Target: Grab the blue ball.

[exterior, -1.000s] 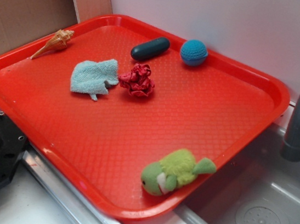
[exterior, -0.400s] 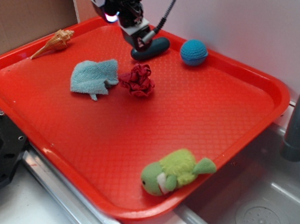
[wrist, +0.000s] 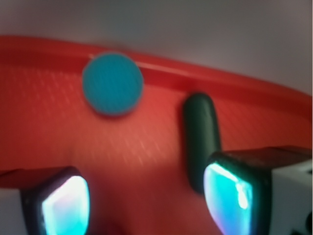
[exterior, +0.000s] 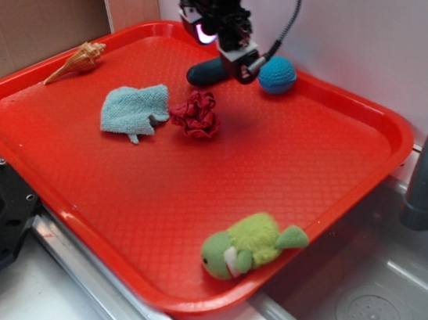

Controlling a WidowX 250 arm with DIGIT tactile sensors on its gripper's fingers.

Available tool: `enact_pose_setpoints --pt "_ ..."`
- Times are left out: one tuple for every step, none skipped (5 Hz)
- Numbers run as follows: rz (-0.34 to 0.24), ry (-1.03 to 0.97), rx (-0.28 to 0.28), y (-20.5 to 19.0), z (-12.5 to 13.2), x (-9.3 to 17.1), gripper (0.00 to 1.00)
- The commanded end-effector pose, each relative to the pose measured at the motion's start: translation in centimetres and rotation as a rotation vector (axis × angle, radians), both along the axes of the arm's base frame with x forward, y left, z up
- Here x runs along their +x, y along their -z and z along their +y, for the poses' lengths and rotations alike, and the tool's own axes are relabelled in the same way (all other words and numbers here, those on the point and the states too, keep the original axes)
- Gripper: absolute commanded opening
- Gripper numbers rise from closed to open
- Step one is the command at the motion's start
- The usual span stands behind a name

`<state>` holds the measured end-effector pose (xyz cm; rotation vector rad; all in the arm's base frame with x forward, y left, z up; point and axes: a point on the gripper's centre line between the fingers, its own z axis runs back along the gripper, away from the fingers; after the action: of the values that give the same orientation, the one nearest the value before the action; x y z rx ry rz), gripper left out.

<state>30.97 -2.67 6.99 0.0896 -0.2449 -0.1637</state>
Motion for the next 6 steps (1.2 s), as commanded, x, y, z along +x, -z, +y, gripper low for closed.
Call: enact_pose_setpoints --pt "-0.033 0.04 -0.018 0.2 -2.2 4.8 1.0" --pt "-0.009 0.046 -0.032 1.4 -1.7 5.3 1.0" --pt "0.009 0.053 -0.034 1.0 -1.4 4.5 0.0" --pt "-0.02 0.022 -0.035 -0.5 -0.6 2.8 0.0" --pt "-0.092 -0.045 -0.055 -4.7 1.1 -0.9 0.0" --pt "-0.074 -0.006 -0.022 -9.7 3.3 -5.7 0.0"
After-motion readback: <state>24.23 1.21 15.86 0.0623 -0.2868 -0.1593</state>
